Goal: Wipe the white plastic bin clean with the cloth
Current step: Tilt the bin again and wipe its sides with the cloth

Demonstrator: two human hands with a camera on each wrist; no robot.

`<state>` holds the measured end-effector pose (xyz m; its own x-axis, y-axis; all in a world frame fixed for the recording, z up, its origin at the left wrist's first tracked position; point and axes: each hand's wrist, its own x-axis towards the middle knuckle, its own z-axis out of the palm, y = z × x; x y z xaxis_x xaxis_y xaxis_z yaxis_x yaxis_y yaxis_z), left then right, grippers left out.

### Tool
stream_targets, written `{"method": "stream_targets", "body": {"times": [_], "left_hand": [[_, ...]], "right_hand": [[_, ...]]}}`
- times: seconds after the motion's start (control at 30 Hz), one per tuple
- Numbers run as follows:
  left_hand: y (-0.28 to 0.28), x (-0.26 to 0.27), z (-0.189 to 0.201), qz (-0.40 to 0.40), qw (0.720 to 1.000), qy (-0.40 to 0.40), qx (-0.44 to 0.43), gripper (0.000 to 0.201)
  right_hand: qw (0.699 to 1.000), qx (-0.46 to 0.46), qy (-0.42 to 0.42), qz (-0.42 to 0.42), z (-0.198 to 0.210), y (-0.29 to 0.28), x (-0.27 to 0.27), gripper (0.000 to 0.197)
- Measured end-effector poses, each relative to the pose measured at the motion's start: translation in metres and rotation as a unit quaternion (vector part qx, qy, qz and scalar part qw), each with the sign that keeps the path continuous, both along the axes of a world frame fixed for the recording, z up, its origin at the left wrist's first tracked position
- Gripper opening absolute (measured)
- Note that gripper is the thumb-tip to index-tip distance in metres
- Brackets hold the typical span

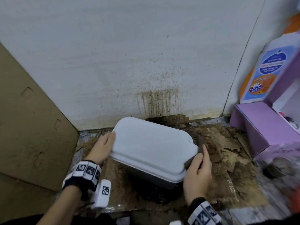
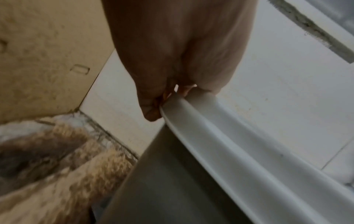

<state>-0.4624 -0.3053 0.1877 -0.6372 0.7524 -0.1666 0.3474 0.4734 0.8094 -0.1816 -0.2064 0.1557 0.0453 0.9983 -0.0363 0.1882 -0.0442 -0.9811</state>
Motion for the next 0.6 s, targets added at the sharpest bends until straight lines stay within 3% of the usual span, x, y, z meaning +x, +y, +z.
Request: {"method": "stream_targets", "body": {"times": [0.07, 0.17, 0.4, 0.5, 0.6], "left_hand": [[0.006, -0.015, 0.002, -0.018, 1.0, 0.0, -0.02, 0.018], [0.012, -0.024, -0.004, -0.025, 0.999, 0.003, -0.037, 0.041], [0.024, -0.005, -0.015, 0.069, 0.995, 0.045, -0.058, 0.059], [0.018, 0.011, -0.017, 0.158, 0.986, 0.022, -0.048, 0.072], [0.008, 0.044, -0.022, 0.235, 0.968, -0.07, -0.055, 0.095]], "right_hand": [[1.0, -0.003, 0.012, 0.002, 0.0, -0.015, -0.004, 0.044], [1.0, -0.012, 0.013, 0.009, -0.003, -0.013, -0.004, 0.043], [0.999, -0.031, 0.04, 0.014, -0.006, 0.05, 0.012, 0.04], [0.996, -0.019, 0.032, 0.08, 0.003, 0.081, 0.012, 0.039], [0.975, -0.043, -0.006, 0.22, 0.006, 0.106, 0.004, 0.035]]}}
